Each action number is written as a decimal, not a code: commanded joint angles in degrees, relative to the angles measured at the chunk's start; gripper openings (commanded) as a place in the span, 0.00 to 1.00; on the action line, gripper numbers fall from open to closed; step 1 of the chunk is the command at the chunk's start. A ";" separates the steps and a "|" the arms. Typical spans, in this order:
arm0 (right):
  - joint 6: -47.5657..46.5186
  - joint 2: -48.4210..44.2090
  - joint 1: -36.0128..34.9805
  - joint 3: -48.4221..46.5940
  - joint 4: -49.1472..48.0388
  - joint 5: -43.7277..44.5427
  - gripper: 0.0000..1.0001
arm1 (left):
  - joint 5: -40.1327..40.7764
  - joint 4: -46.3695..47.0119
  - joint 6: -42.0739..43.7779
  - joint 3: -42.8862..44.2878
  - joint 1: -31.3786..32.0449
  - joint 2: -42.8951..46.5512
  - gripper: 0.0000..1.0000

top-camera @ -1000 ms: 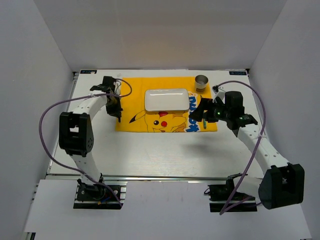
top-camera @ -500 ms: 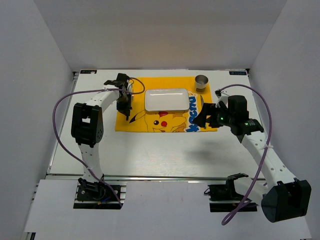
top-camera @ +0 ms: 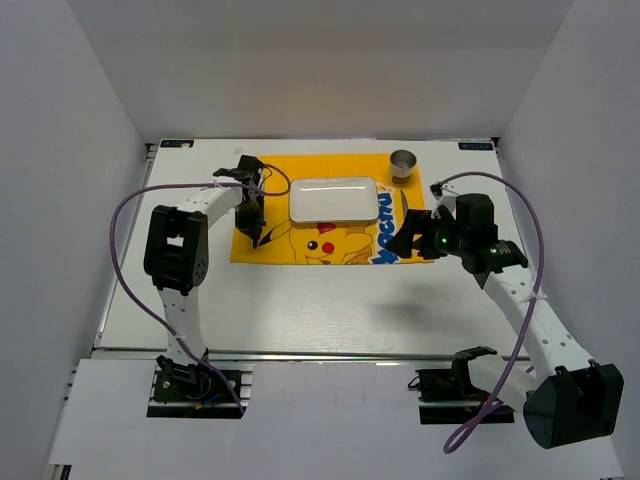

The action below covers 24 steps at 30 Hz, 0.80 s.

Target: Set the dinner table for one person

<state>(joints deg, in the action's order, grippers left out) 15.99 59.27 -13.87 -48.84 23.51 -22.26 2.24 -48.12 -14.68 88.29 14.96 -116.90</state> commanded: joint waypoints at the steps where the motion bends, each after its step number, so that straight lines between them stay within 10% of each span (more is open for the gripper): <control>1: -0.35 -0.91 -0.19 1.03 -0.92 0.20 0.89 | 0.83 1.80 -0.62 -0.93 0.77 1.59 0.00; 24: 0.45 -2.84 -0.46 1.73 -0.22 0.46 0.89 | 5.41 -0.57 -3.25 -2.16 2.88 0.71 0.08</control>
<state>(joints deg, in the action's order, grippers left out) 16.12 57.71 -14.00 -47.03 23.75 -22.17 6.61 -47.83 -17.39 86.30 17.43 -116.90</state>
